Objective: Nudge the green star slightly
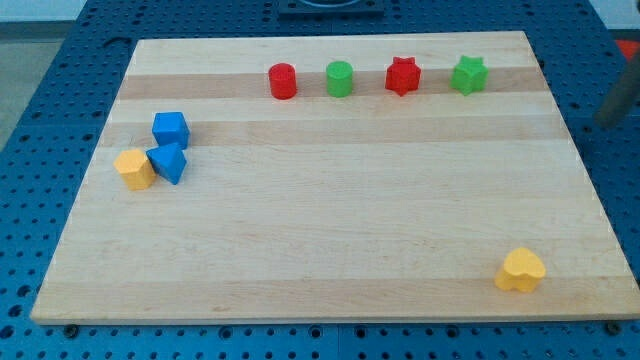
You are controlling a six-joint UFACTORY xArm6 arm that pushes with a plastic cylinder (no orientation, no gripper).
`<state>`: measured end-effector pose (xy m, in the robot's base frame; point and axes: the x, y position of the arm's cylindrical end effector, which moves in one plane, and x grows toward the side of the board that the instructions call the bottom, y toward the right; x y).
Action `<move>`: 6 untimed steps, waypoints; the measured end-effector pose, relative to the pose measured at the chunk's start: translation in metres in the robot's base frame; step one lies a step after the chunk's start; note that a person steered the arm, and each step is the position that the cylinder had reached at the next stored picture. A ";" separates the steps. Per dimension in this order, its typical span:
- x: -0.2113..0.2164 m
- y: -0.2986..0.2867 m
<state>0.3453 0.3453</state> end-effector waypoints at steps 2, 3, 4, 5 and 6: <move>-0.076 -0.059; -0.083 -0.118; -0.083 -0.180; -0.083 -0.228; -0.080 -0.278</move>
